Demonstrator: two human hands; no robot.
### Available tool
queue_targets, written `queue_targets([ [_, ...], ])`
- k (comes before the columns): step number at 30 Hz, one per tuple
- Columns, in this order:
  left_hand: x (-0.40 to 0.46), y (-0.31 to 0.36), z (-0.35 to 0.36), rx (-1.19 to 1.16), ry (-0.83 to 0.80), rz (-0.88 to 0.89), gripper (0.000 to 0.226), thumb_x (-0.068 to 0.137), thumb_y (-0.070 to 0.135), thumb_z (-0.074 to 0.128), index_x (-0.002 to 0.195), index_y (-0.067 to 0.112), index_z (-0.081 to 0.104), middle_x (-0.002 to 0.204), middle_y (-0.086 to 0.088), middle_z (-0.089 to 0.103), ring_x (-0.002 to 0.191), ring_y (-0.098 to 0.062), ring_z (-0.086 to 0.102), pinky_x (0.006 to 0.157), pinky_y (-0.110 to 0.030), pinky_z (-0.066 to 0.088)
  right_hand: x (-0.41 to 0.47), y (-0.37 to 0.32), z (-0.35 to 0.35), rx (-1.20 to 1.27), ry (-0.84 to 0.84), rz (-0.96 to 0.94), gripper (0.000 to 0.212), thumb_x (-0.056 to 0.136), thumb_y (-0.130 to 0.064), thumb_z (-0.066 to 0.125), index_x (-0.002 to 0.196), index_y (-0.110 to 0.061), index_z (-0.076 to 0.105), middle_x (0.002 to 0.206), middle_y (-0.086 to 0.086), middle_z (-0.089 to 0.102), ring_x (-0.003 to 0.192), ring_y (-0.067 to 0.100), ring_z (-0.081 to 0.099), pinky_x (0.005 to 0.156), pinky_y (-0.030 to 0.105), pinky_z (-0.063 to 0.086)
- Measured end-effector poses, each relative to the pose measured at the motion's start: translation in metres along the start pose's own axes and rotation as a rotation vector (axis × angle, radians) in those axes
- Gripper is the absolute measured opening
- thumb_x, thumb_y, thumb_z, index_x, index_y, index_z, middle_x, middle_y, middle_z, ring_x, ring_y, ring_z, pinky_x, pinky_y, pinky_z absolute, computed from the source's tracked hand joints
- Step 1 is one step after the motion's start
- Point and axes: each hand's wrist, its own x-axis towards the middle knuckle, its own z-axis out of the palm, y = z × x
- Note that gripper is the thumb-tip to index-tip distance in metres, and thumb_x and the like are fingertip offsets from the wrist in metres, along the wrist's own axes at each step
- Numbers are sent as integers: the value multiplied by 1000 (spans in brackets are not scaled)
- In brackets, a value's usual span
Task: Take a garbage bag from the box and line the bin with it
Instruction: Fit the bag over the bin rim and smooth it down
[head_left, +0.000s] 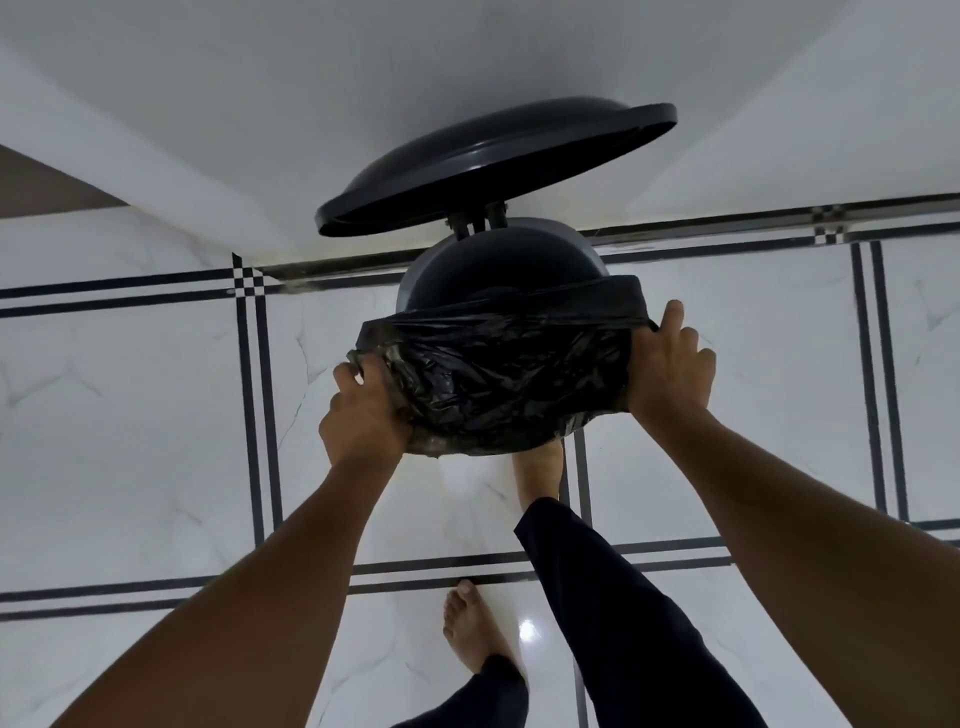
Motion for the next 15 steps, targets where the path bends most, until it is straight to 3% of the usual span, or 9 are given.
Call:
queue_targets([
  [5,18,7,-4,-36,91,-17,74,80,17,78,139,15,33,135,-20,44,87,-41,67,65,-46,54,16,-2,-2,1,37,-26,34,76,-18,81,107,-17,67,147,18,35,101,32,57,82,45,51],
  [8,18,9,2,-213,53,-94,70,89,23,69,147,24,30,137,-16,42,86,-40,66,69,-43,51,14,4,6,124,68,-54,30,83,-10,74,110,-9,64,144,21,38,107,39,56,86,49,49],
  [12,-5,8,16,-500,78,-212,48,98,20,54,145,26,50,145,-13,40,96,-33,63,83,-35,49,0,15,19,382,210,-96,30,87,-3,61,116,-4,64,153,29,36,131,52,43,103,59,41],
  [15,-31,12,22,-560,135,-152,36,97,30,60,132,21,60,142,-9,45,116,-31,60,94,-45,55,-11,16,20,500,214,-107,25,86,-4,57,108,-2,67,157,27,35,139,50,38,107,62,37],
])
